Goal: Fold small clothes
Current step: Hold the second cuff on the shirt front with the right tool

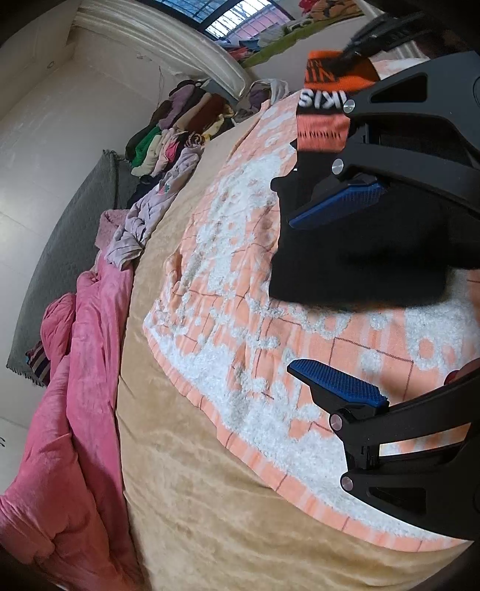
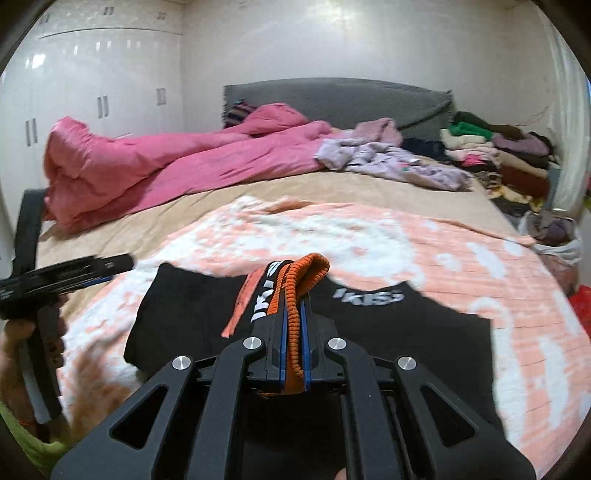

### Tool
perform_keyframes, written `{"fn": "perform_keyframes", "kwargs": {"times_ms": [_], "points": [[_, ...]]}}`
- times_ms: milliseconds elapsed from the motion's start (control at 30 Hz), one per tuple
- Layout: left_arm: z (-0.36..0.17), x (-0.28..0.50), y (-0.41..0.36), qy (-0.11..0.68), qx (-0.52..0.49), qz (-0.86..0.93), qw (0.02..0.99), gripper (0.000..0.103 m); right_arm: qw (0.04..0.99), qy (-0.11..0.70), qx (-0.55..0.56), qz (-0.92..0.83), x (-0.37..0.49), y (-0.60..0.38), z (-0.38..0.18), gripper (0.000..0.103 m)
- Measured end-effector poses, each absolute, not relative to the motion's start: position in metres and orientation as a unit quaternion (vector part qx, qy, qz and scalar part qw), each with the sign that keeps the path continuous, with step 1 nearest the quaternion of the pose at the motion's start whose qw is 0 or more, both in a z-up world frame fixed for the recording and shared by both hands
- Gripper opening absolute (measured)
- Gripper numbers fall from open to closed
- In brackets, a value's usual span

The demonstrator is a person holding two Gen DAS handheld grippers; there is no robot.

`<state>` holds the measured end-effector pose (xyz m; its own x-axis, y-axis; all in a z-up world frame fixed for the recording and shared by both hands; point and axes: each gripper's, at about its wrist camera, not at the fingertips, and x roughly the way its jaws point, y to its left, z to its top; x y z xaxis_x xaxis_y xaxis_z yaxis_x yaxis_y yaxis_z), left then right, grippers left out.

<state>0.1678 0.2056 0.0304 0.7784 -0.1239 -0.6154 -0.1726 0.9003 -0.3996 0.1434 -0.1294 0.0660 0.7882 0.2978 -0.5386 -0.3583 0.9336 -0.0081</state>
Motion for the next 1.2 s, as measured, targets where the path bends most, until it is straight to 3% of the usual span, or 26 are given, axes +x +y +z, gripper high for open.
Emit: {"fn": "perform_keyframes", "kwargs": {"times_ms": [400, 1200], "points": [[0.023, 0.175, 0.182, 0.345, -0.197, 0.007, 0.918, 0.065, 0.951, 0.29, -0.058, 0.09, 0.159, -0.194, 0.046, 0.005], [-0.015, 0.202, 0.072, 0.393, -0.056, -0.067, 0.915, 0.065, 0.944, 0.321, -0.057, 0.047, 0.17, -0.219, 0.014, 0.005]]}}
